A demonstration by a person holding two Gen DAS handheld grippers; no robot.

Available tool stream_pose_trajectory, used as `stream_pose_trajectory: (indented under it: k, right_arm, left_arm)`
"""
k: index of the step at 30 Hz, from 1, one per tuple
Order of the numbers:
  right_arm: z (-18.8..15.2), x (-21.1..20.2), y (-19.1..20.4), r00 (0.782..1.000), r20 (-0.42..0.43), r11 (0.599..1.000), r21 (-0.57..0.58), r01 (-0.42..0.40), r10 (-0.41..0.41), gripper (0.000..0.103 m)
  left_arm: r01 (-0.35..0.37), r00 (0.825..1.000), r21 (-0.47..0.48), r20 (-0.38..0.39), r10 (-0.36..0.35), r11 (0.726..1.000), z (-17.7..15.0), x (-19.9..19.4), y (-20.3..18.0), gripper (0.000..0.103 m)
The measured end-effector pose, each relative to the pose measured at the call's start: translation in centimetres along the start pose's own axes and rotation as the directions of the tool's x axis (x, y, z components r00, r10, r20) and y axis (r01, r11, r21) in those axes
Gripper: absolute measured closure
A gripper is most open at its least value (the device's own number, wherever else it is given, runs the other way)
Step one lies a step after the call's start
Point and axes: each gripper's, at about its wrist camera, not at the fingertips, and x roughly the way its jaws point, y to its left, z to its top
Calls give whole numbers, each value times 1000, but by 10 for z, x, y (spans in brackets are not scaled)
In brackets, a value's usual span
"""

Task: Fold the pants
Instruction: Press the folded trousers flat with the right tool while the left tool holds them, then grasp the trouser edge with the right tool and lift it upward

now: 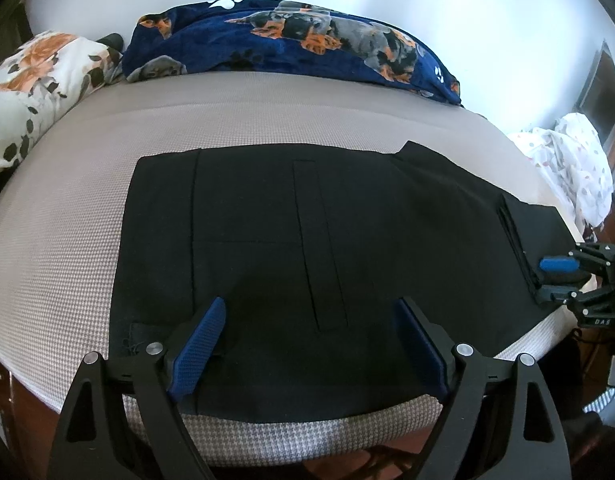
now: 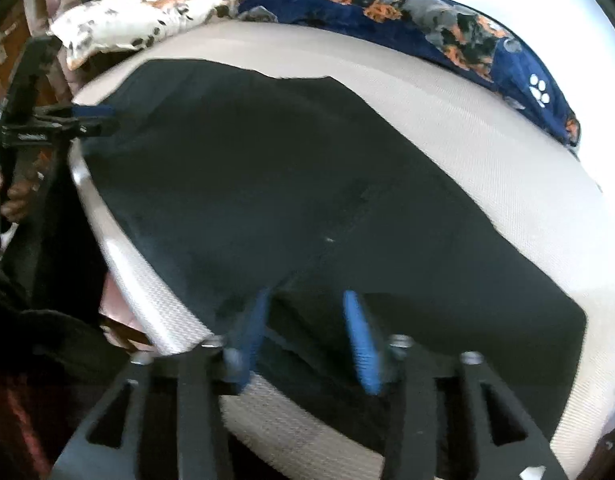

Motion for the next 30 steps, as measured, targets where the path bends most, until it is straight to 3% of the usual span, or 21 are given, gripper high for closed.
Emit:
stream_pose_trajectory:
  k: [2,4,6,8,16,23,28,30]
  right_arm:
    - [1,0,-8,1000,-3,999,38,-27,27,70]
    - [3,-1,-16,998,-9,995,80,-58,59,75]
    - [4,-2,-25,997,-8,987,140,-80,82,90]
    - [2,-4,-34,991,-1,969,209,-132,135,95]
    - [-7,-10,-40,970,44,928,284,-240,237,96]
    - [-7,-9,-31,972,25,943,240,-231,232,95]
    - [-6,-11,-28,959,23,931,235,-281,284,87]
    - [-7,-14,-24,944,24,919,224,-325,328,77]
  left_arm:
    - [-1,1000,2,0,1,1000,-1,0,0,17]
    - [-1,1000,1,-1,1,1000,0,0,0,17]
    - [0,1000,1,-2,0,1000,0,0,0,17]
    - [3,1000,-2,0,-3,1000,-1,0,0,17]
    - [-2,1000,-3,-3,2,1000,-1,0,-1,17]
    - [-3,1000,-3,-5,3,1000,1,-1,0,17]
    - [-7,1000,-5,-6,7,1000,1,-2,0,17]
    - [-23,1000,-16,-1,23,1000,2,-7,6,16]
